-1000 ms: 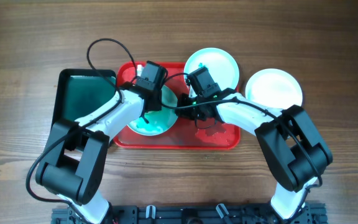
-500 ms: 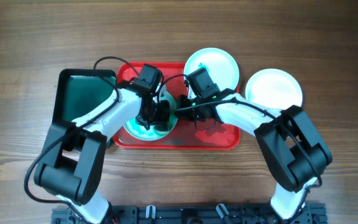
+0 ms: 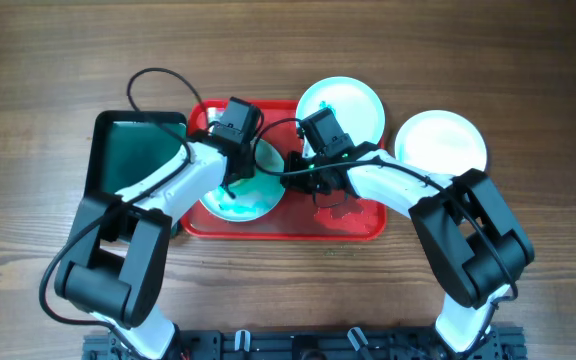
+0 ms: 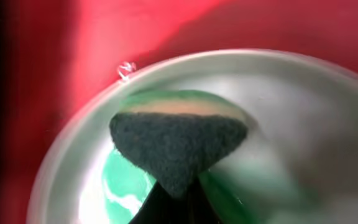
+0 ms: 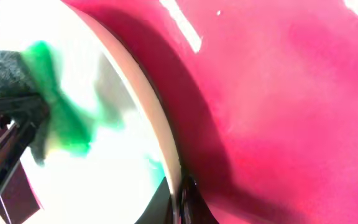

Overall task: Clean dirty plates on tray and stack at the side
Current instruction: 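Scrub the plate with the sponge while the right gripper holds its rim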

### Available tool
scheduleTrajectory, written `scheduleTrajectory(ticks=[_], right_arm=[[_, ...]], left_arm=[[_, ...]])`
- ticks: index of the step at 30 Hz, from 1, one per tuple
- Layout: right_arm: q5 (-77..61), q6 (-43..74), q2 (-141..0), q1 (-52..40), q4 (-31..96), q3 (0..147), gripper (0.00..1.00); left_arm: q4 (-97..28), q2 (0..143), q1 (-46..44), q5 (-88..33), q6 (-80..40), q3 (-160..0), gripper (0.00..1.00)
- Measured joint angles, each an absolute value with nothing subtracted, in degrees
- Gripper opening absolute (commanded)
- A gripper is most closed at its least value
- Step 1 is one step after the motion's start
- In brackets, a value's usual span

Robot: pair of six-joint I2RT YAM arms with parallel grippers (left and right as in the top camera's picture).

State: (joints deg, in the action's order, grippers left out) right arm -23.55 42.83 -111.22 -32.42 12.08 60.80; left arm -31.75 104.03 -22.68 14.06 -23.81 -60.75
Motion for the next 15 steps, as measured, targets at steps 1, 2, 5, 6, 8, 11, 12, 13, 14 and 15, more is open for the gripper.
scheduleTrajectory(ticks=[1,2,5,6,8,11,12,13,14,15], right_arm=[[-23.6,42.8,-111.2,-32.5,12.1,60.8,0.04],[-23.6,42.8,-111.2,-32.5,12.1,60.8,0.04],[-23.9,42.8,-111.2,-32.7,12.2,60.8,0.04],[-23.9,42.6,-111.2,-32.7,12.3,60.8,0.04],[-23.9,42.3,-111.2,-32.7,12.3,60.8,0.04],[-23.9,42.2,-111.2,-32.6,12.4,60.8,0.05],[-24.0,42.2,-111.2,-32.6,12.4,60.8,0.04],[-24.0,42.2,-111.2,-32.6,12.3,60.8,0.04],[-24.0,42.2,-111.2,-32.7,12.3,60.8,0.04],[-24.0,42.2,-111.2,-32.7,12.3,60.8,0.05]], left_arm=[[-34.0,104.0,-22.2,16.4,-25.3,-60.8,0.04],[-36.2,104.0,-21.8,17.4,-26.6,-60.9,0.04],[-42.5,104.0,-21.3,15.8,-29.4,-61.3,0.04],[-44.2,104.0,-21.1,13.5,-29.8,-61.5,0.04],[-45.9,103.7,-20.3,7.6,-30.1,-61.6,0.04],[-45.5,103.4,-19.7,-7.6,-28.3,-61.6,0.04],[-44.5,103.4,-19.9,-13.4,-27.6,-61.4,0.04],[-43.6,103.5,-20.1,-16.2,-27.2,-61.3,0.04],[-41.8,103.6,-20.3,-19.1,-26.7,-61.1,0.04],[-39.2,103.8,-20.3,-21.6,-26.2,-60.8,0.04]])
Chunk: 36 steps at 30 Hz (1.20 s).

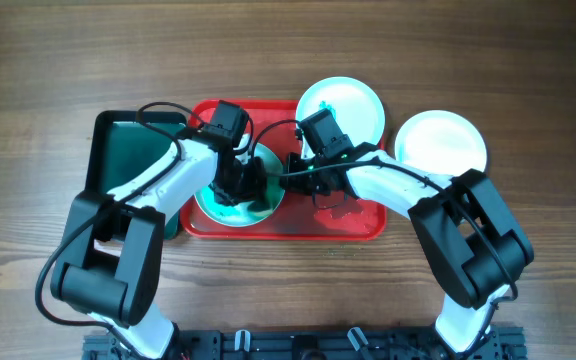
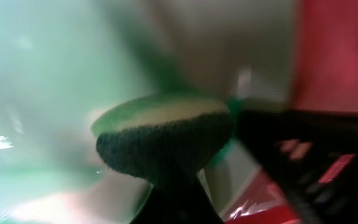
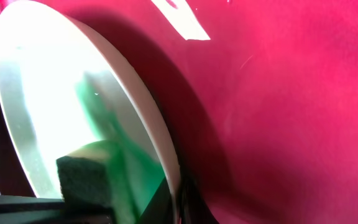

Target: Clean dirty plates on tray and stack at the side

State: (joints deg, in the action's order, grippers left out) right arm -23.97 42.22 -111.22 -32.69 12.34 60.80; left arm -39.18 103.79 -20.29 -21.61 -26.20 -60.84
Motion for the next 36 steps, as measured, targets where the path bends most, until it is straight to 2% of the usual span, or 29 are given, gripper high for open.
scheduleTrajectory(ticks=[3,7,11,14,19,25,33,36], right_arm=[[-23.9,42.6,-111.2,-32.6,12.3,60.8,0.04],[-24.0,42.6,-111.3,-32.6,12.1,60.8,0.04],[-24.0,42.6,-111.3,-32.6,12.1,60.8,0.04],[-24.0,42.6,-111.3,-32.6,11.8,60.8,0.04],[-25.2,42.5,-111.3,-33.1,13.5,61.1,0.04],[-15.7,40.4,-105.2,-32.7,26.2,61.7,0.04],[1.1,35.1,-90.4,-32.8,36.2,61.8,0.04],[13.1,32.2,-82.3,-33.7,37.5,61.8,0.04]], left_arm=[[-30.9,104.1,-20.3,-22.5,-25.7,-60.4,0.04],[-26.9,104.1,-20.9,-8.9,-25.6,-60.4,0.04],[-31.2,104.0,-20.9,9.5,-25.8,-60.9,0.04],[-39.1,104.0,-18.2,16.4,-28.3,-61.7,0.04],[-52.9,104.4,-14.0,12.1,-29.9,-69.4,0.04],[-65.9,104.9,-13.3,6.6,-29.0,-87.0,0.04],[-65.3,104.9,-13.3,1.3,-26.9,-94.1,0.04],[-64.5,104.9,-13.3,0.9,-26.8,-94.1,0.04]])
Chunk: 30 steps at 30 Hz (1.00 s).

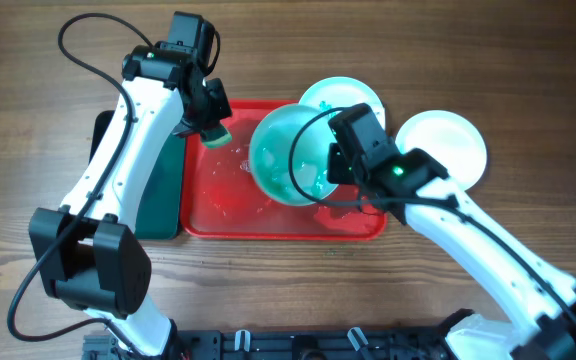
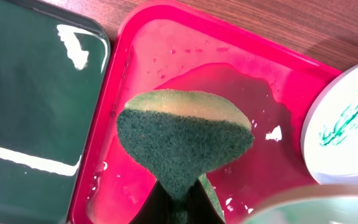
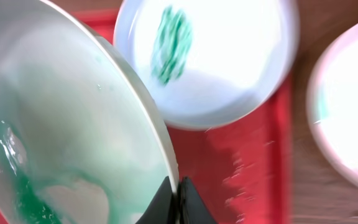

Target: Clean dirty plates on tray and stack at the side

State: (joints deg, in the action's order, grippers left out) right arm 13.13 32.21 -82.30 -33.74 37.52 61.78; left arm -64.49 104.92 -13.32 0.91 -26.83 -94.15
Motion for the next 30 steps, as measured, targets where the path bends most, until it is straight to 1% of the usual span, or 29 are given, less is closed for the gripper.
scheduleTrajectory(ticks=[5,11,15,18,21,25,30], right_arm=[[28.7,28.0,-79.8,-38.4,39.2,61.8,0.04],[47.0,22.3,-79.8,-48.1,38.5,61.8,0.04],[59.1,14.7,-79.8,-55.6,33.7,61.8,0.04],[66.6,5.6,-79.7,-59.0,26.8,61.8,0.04],[72.3,-3.6,-79.7,-60.8,20.4,61.8,0.04],[77.6,-14.3,-79.7,-61.0,13.2,61.9,0.04],[79.2,-18.2,-79.7,-61.0,12.4,61.9,0.04]], left_arm=[[-64.2,104.9,-13.3,0.9,-26.9,-94.1,0.04],[-64.1,104.9,-13.3,0.9,-26.9,-94.1,0.04],[-64.1,104.9,-13.3,0.7,-26.9,-94.1,0.04],[-64.1,104.9,-13.3,0.3,-26.9,-94.1,0.04],[-64.1,104.9,-13.3,0.1,-26.9,-94.1,0.04],[-64.1,104.9,-13.3,0.1,-26.9,-94.1,0.04],[-64.1,104.9,-13.3,0.1,-26.9,-94.1,0.04]])
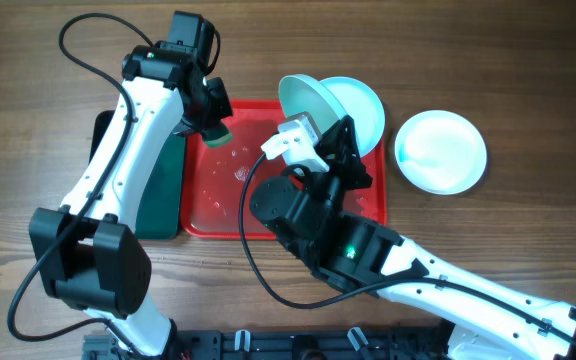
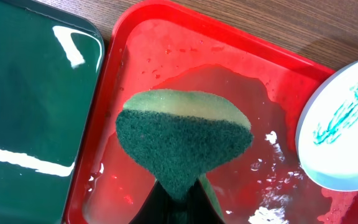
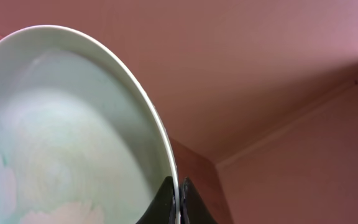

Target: Clean dirty plates on tray and stack at the side

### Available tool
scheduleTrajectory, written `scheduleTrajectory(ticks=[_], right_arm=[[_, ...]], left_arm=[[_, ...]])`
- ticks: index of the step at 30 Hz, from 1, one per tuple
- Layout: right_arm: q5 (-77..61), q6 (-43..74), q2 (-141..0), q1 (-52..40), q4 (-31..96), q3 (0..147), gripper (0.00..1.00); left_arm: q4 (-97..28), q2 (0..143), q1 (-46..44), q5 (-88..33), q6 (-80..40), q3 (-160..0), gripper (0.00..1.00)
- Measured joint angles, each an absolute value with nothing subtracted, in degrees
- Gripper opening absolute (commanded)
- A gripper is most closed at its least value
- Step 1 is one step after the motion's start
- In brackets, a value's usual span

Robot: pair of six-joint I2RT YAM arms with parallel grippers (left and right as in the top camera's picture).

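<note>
My right gripper [image 3: 176,194] is shut on the rim of a white plate [image 3: 73,130] that carries a pale green film. It holds the plate tilted steeply, high above the red tray [image 1: 268,225]; in the overhead view this plate [image 1: 303,95] is over the tray's far edge. Above the tray's far left corner, my left gripper [image 2: 179,190] is shut on a green-and-yellow sponge [image 2: 182,140]. A second white plate [image 2: 340,143] with green smears lies at the tray's far right corner. One clean white plate [image 1: 441,150] rests on the table to the right.
A dark green tray [image 1: 158,185] lies against the red tray's left side. Water and green-tinted puddles cover the red tray's floor [image 2: 229,87]. My raised right arm [image 1: 368,250] hides the tray's right front part in the overhead view.
My right arm has risen much higher with the plate, now steeply tilted over the tray's far edge. The left gripper and sponge have barely moved.
The left gripper first pressed the sponge onto a green-smeared plate on the tray while the right gripper held its rim. A second ago the sponge was at the far left corner and the plate was up off the tray. Now the plate is higher.
</note>
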State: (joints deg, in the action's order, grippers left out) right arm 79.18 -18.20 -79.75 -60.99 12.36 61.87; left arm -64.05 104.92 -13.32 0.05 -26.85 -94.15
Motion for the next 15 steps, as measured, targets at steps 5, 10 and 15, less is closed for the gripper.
scheduleTrajectory(ticks=[5,10,15], right_arm=[[74.6,-16.9,-79.8,-61.0,13.3,61.9,0.04],[60.2,-5.3,-82.2,-60.9,19.3,62.0,0.04],[43.8,10.7,-89.2,-58.0,22.3,62.0,0.04]], left_arm=[[-64.1,104.9,-13.3,0.1,-26.9,-94.1,0.04],[-64.1,104.9,-13.3,0.1,-26.9,-94.1,0.04],[-64.1,104.9,-13.2,0.1,-26.9,-94.1,0.04]])
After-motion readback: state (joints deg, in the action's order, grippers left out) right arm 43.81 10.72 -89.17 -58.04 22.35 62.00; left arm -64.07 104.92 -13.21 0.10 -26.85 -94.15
